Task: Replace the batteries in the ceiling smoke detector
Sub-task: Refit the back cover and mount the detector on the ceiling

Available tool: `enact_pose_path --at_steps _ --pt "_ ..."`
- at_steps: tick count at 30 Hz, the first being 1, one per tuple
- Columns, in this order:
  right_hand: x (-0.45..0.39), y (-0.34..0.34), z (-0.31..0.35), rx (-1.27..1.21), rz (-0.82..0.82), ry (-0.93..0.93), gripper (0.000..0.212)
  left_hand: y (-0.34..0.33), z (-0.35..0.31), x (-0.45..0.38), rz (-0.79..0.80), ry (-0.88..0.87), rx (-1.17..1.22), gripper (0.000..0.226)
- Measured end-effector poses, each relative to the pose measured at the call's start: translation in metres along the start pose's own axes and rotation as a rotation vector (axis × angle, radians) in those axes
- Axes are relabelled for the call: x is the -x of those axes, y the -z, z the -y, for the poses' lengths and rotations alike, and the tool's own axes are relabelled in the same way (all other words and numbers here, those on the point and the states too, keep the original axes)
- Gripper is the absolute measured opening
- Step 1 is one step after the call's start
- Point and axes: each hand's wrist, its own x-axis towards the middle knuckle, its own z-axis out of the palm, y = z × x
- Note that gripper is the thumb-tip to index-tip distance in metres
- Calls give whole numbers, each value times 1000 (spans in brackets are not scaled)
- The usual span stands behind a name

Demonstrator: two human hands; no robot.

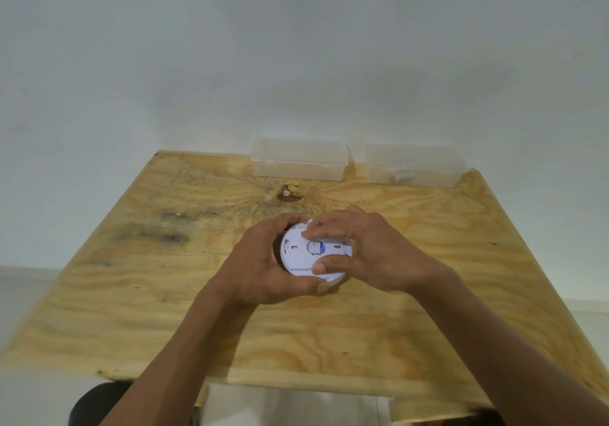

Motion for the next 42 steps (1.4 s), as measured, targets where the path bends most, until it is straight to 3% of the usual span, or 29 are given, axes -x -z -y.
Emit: enact_pose_path --at_steps 9,24,32,42 --pt "-4 5 2 79 101 63 36 2 -2 -1 7 -23 9 66" --pt "-6 10 3 95 114 140 27 3 -7 0 -1 -58 33 62" --pt "-6 12 6 103 131 115 29 2 -6 -1 -8 -63 17 63" --pt "1 3 4 17 -20 6 45 -1 1 0 -10 -7 -2 70"
